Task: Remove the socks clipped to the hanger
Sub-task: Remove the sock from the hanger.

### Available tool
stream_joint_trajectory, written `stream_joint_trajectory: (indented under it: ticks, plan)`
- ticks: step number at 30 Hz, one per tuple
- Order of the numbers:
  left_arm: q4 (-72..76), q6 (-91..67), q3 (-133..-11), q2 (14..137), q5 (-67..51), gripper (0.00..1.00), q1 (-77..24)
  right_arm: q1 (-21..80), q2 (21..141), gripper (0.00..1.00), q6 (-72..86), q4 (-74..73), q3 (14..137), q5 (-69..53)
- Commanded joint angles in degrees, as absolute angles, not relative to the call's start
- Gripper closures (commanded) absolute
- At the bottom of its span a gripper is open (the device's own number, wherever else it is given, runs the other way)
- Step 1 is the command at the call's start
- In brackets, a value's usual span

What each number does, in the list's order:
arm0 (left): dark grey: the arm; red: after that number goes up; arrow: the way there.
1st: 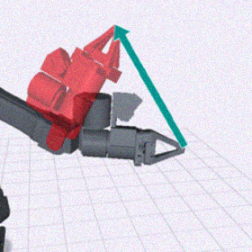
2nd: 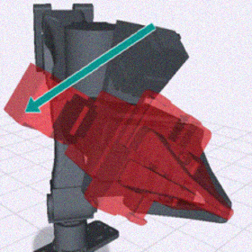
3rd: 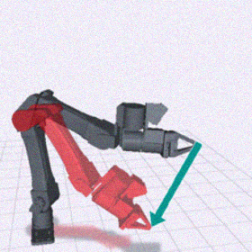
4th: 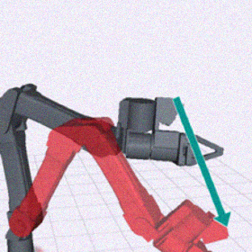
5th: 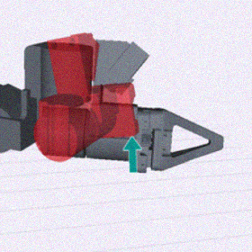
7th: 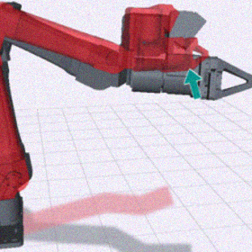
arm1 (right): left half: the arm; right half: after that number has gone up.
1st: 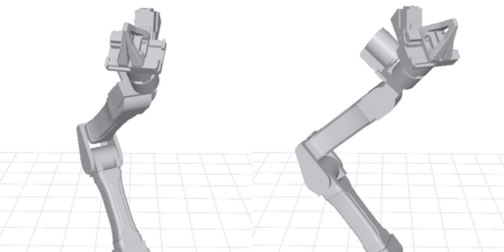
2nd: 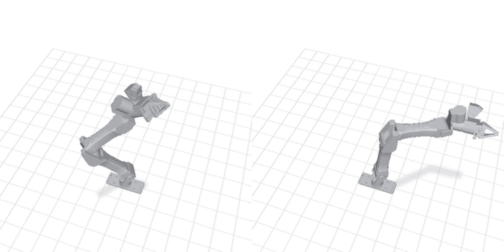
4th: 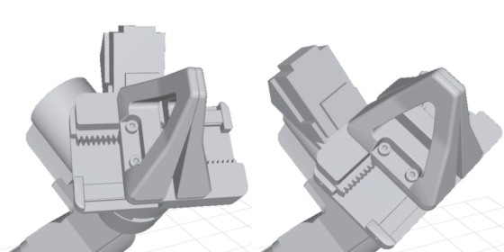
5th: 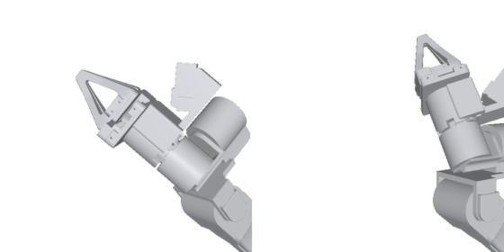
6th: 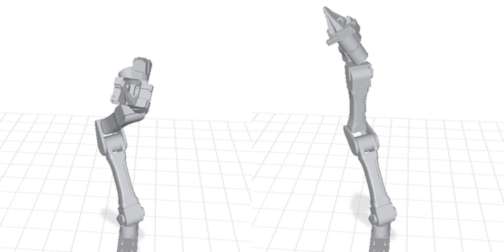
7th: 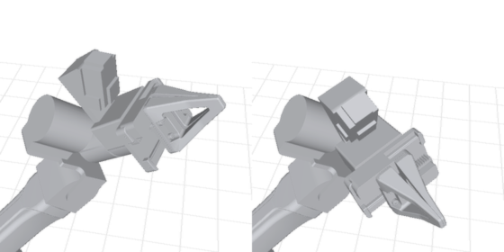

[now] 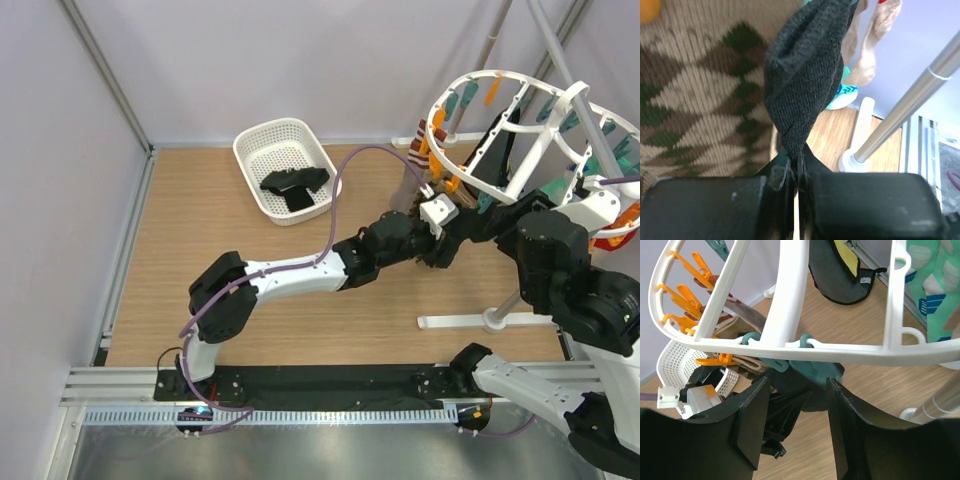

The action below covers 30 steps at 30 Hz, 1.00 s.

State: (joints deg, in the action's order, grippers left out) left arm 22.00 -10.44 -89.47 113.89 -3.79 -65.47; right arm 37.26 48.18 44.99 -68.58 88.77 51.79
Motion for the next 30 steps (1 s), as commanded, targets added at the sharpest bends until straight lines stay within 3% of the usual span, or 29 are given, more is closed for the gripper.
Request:
stream_joint_trajectory:
  ticks: [1,10,17,30]
  plan:
    - [23.0,-10.6,-90.8,112.1,1.0,1.0,-66.3,37.0,47.6,0.44,45.4,-72.2,91.3,49.9]
    - [26.1,-5.9,-87.3,109.7,17.4,1.0,-71.0,37.0,46.4,0.45,38.9,-68.9,96.2,42.0]
    - [28.5,-4.3,-84.9,107.5,21.8,1.0,-73.0,37.1,53.2,0.47,36.0,-65.9,98.5,37.2]
    - [32.1,3.2,-85.2,107.8,33.4,1.0,-76.8,37.1,59.9,0.51,40.4,-70.0,99.9,47.8]
